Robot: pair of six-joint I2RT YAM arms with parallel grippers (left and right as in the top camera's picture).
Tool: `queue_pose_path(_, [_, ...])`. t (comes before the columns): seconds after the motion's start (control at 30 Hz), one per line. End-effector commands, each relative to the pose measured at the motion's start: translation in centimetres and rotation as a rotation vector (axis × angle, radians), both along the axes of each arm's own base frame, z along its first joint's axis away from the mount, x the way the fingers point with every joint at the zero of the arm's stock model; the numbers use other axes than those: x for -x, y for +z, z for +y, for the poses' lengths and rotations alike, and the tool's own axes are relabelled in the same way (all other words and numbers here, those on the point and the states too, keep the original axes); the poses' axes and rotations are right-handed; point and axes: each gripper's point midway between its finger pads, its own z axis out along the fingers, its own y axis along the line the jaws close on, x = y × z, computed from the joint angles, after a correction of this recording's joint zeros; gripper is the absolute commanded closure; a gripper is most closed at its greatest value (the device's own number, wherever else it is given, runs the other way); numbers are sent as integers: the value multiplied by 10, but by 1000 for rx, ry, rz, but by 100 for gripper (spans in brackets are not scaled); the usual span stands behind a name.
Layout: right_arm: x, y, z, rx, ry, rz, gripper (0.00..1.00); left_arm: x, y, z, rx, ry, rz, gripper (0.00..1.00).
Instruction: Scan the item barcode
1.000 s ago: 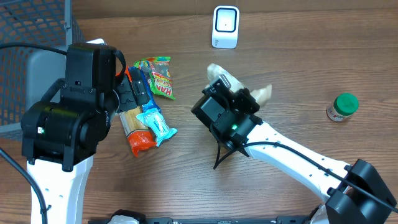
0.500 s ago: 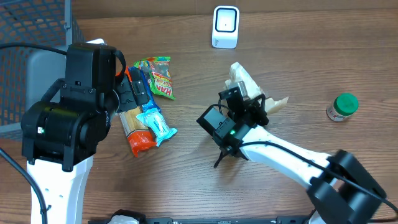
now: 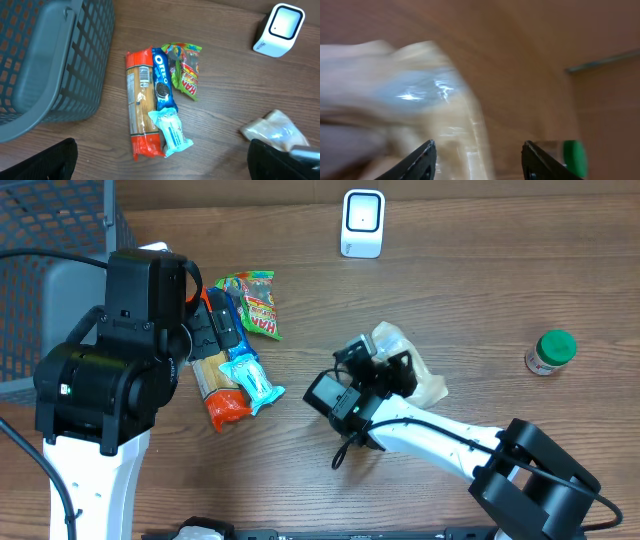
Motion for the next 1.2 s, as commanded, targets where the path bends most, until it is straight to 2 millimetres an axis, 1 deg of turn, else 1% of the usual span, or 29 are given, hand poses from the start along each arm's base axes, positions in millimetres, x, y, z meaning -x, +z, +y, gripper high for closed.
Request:
queue_pose_path(0.0, [10,-5,30,-190,54,126,44,-1,0,2,-7,17,-1,0])
queue_pose_path(0.1, [12,7,42,-277,78,155,44,-1,0,2,-7,18,-1,0])
queue_pose_path(0.13, [11,18,46,-315,83,154,44,-1,0,2,-7,17,-1,0])
queue_pose_path(0.2, [5,42,50,-401,86,143,38,-1,0,2,-7,17,-1,0])
queue_pose_path(0.27, [-2,67,47,-490,77,138,23,-1,0,2,-7,17,-1,0])
queue_pose_path(0.33, [-9,90,39,-598,62,158,16,-1,0,2,-7,18,-1,0])
queue_pose_path(0.4, [-16,103,27,-712,39,202,11,-1,0,2,-7,17,-1,0])
queue_pose_path(0.47, [-21,104,10,-806,2,253,3,-1,0,2,-7,18,-1,0])
queue_pose_path(0.53, [-25,97,-14,-880,-67,314,3,-1,0,2,-7,17,-1,0])
queue_pose_path(0.63, [-25,85,-54,-932,-189,377,3,-1,0,2,-7,17,-1,0])
queue_pose_path(0.73, [-23,80,-79,-955,-217,428,3,-1,0,2,-7,17,-1,0])
queue_pose_path(0.83, [-18,78,-91,-995,-245,463,3,-1,0,2,-7,17,-1,0])
queue_pose_path(0.9, [-14,76,-93,-1011,-260,485,3,-4,1,0,10,20,-15,0])
queue_pose_path(0.93, [-12,75,-94,-1010,-265,496,3,-7,3,-5,46,18,-31,0])
queue_pose_path(0.97, [-10,75,-94,-1008,-269,502,3,-9,5,-13,93,3,-41,0])
queue_pose_path(1.0, [-8,74,-94,-1007,-273,508,3,-11,6,-25,154,-34,-45,0])
queue_pose_path(1.1, [-3,72,-94,-1000,-283,529,3,-8,6,-57,296,-152,-21,0])
queue_pose_path(1.17, [1,71,-95,-997,-293,547,3,-15,16,-72,357,-210,-59,0])
